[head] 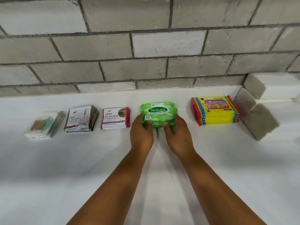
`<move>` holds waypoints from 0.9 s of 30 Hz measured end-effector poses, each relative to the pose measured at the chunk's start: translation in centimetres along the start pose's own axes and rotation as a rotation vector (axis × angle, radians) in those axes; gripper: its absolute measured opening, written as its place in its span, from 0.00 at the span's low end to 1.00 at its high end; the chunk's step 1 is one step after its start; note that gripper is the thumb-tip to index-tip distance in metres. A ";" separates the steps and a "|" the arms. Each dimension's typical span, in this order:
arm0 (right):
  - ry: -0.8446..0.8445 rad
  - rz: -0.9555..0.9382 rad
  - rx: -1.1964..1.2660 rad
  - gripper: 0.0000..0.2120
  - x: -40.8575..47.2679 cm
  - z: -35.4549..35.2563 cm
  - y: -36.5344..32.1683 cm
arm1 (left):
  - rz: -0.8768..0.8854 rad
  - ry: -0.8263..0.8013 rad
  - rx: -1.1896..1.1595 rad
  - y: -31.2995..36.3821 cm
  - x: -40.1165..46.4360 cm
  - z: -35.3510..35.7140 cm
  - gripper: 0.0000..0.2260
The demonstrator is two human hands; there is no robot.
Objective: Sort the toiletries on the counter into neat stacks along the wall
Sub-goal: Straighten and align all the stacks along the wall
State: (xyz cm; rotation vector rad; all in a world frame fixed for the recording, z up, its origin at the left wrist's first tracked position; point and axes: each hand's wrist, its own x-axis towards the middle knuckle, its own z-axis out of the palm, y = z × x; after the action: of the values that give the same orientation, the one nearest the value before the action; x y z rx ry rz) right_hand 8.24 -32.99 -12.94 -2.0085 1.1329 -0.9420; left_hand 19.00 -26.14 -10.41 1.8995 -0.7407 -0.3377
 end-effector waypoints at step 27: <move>0.044 0.206 -0.054 0.29 -4.6 -4.3 -5.6 | 0.198 -0.069 0.187 2.8 -3.0 -5.1 0.20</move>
State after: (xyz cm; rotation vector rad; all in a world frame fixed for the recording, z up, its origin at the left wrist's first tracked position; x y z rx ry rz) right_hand 5.39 -27.34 -7.35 -1.8778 1.3736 -0.8614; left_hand 18.46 -21.39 -5.96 1.9754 -1.0281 -0.2161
